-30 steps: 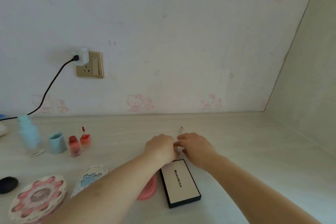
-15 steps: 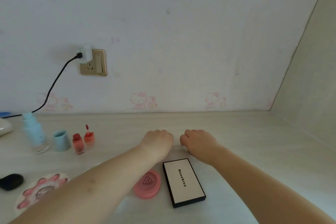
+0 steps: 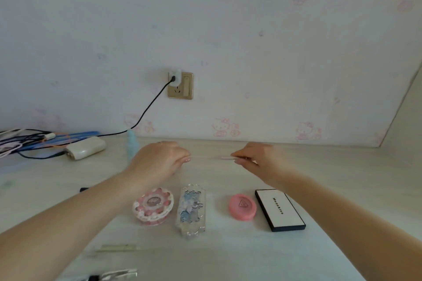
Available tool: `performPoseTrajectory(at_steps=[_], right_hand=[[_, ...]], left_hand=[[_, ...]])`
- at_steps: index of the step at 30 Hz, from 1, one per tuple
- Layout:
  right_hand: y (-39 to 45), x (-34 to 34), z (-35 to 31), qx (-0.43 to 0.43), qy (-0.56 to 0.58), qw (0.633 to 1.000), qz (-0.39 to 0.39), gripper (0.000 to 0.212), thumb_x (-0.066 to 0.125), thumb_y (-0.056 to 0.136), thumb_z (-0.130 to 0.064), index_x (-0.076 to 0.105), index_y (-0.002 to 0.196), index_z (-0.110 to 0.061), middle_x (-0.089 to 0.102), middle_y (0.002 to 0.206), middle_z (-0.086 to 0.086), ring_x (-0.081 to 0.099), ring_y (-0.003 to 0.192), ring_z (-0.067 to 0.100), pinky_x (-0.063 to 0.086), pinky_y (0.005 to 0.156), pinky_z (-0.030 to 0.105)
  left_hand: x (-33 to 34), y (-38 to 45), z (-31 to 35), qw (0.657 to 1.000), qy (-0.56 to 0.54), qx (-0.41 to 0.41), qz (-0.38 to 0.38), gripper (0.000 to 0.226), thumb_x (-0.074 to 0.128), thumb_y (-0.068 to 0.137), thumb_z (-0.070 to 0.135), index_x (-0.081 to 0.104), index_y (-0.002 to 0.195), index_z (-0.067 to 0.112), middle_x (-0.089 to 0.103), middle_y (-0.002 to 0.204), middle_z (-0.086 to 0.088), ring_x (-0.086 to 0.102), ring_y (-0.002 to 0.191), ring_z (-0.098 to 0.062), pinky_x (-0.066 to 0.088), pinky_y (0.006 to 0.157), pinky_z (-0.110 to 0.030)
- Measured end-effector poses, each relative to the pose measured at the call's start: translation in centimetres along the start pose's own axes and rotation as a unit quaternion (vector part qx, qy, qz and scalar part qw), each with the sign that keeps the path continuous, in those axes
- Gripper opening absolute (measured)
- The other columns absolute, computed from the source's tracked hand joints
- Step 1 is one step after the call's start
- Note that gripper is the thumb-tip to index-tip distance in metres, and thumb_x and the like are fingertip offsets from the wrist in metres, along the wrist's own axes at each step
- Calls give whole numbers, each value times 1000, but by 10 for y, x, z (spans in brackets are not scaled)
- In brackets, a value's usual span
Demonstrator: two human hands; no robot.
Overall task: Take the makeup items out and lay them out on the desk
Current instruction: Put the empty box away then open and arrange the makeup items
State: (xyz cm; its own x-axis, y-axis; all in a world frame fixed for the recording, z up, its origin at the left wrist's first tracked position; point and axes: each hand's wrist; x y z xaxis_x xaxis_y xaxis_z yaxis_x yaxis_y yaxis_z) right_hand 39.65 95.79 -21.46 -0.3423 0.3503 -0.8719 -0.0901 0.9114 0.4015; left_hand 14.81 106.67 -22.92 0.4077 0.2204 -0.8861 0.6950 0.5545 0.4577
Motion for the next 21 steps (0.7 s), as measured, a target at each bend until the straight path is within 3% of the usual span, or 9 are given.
performPoseTrajectory(at_steps=[3,7,11,16,21], right_hand=[[13,21,-42,-3,50,999,0,21,57,91,-16,70,108,-15,67,90,2,61,82,14,42,73,23],[27,59,-99,-3,104,994,-16,20,59,90,-22,71,104,-26,67,94,-9,63,85,10,50,78,26],[43,99,-143,-12,73,996,-41,16,62,87,-27,72,99,-26,67,96,-7,58,85,8,47,78,24],[52,138,-169,-11,12,997,-78,16,60,87,-33,71,97,-27,59,97,-7,55,87,10,45,75,25],[57,157,-183,-6,-56,992,-109,20,54,90,-32,70,102,-27,57,105,-2,54,98,18,46,82,30]], left_hand=[[-24,-43,-35,999,39,-34,-3,24,48,94,35,67,108,30,60,93,3,58,89,-20,46,70,-35],[-52,-91,-74,995,47,-87,19,22,56,91,31,71,107,27,57,86,-5,57,84,-27,43,66,-34],[-66,-131,-108,988,39,-150,11,19,59,89,33,73,101,27,63,93,1,59,92,-19,42,70,-29],[-60,-161,-135,970,37,-236,-43,11,65,82,40,69,85,30,68,88,12,62,87,-7,48,74,-27],[-39,-173,-149,964,62,-243,-86,10,60,87,37,67,90,31,62,95,10,59,91,-10,45,74,-25]])
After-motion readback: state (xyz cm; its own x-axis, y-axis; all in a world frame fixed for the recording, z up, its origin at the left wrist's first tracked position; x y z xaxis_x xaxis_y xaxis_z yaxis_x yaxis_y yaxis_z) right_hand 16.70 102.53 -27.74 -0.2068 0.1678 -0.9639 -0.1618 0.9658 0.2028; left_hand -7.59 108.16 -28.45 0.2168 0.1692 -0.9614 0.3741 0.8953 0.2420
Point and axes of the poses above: each hand's wrist, its own y-axis towards the middle knuckle, its own x-axis out of the palm, z = x × y
